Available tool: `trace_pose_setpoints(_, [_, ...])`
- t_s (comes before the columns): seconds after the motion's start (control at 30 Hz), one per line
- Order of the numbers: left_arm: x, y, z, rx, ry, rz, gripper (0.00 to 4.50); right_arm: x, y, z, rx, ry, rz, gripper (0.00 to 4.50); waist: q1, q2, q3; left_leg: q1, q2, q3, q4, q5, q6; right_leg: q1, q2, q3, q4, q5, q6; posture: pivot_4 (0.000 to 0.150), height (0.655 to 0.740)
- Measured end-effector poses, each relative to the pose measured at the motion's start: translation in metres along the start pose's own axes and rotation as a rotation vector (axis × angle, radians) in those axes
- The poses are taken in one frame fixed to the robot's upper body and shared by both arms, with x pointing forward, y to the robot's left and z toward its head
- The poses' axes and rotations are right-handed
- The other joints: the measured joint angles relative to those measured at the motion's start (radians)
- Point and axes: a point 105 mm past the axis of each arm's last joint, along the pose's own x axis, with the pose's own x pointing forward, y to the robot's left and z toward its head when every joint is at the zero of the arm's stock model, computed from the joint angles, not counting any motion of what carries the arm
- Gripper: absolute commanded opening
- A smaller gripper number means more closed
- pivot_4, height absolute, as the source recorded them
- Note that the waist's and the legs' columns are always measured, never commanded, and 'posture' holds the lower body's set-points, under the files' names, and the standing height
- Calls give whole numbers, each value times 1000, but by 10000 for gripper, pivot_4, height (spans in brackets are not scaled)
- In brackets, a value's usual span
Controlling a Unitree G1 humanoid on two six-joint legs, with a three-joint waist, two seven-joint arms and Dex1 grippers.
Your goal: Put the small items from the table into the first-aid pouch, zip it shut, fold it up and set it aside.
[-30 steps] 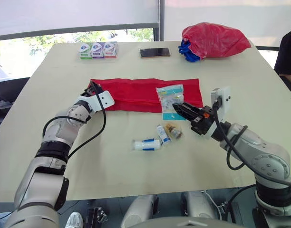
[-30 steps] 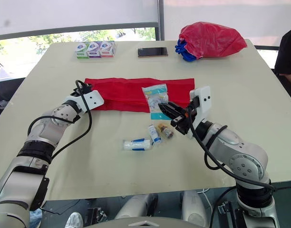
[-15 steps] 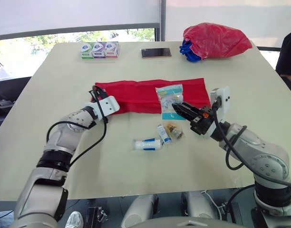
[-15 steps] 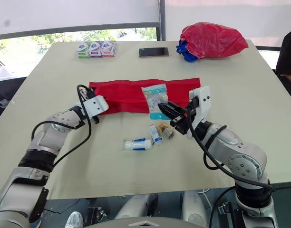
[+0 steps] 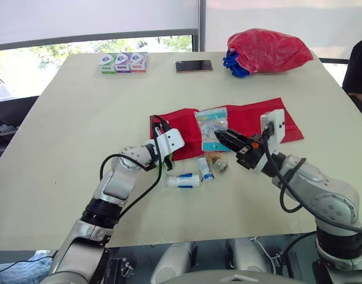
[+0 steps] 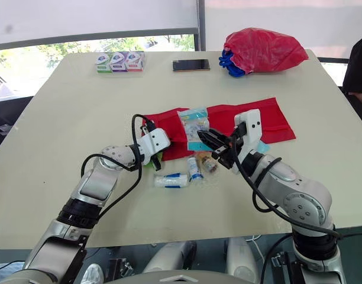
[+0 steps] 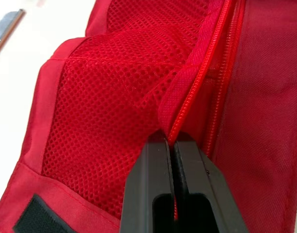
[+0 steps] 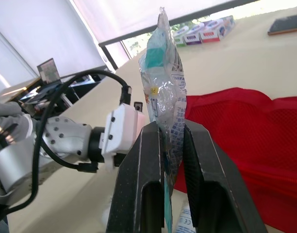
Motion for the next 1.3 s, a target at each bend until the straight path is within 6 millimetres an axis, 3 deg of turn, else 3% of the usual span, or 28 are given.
trace_pose_setpoints(0.1, [3, -1, 6, -45, -13, -32, 725, 2, -14, -14, 51, 63, -67, 432, 1, 0, 0, 0, 0, 0, 0, 0, 0, 0, 0, 0, 0, 0, 0, 1500, 7400])
trace_pose_setpoints(0.3, [5, -1, 13, -78, -19, -125, 725, 11, -19, -18, 115, 90, -85, 432, -2, 0, 0, 0, 0, 0, 0, 0, 0, 0, 0, 0, 0, 0, 0, 1500, 7400])
trace_pose_setpoints(0.47, [7, 3, 23, -149, -53, -234, 725, 28, -9, -18, 220, 108, -27, 432, -3, 0, 0, 0, 0, 0, 1, 0, 0, 0, 0, 0, 0, 0, 0, 1500, 7400])
trace_pose_setpoints(0.6, [7, 10, 35, -155, -96, -299, 725, 41, 0, -30, 303, 194, 15, 432, -4, 0, 0, 0, 0, 0, 1, 0, 0, 0, 0, 0, 0, 0, 0, 1500, 7400])
trace_pose_setpoints(0.87, [9, 11, 29, -144, -101, -340, 725, 49, -13, -60, 377, 339, -50, 432, -7, 0, 0, 0, 0, 0, 1, 0, 0, 0, 1, 0, 0, 0, -1, 1500, 7400])
trace_pose_setpoints(1.3, [7, 13, 32, -53, -155, -323, 725, 57, -24, -66, 523, 356, -100, 432, -10, 1, 0, -1, 0, 0, 2, 0, 0, 0, 1, 0, 0, 1, -1, 1500, 7400])
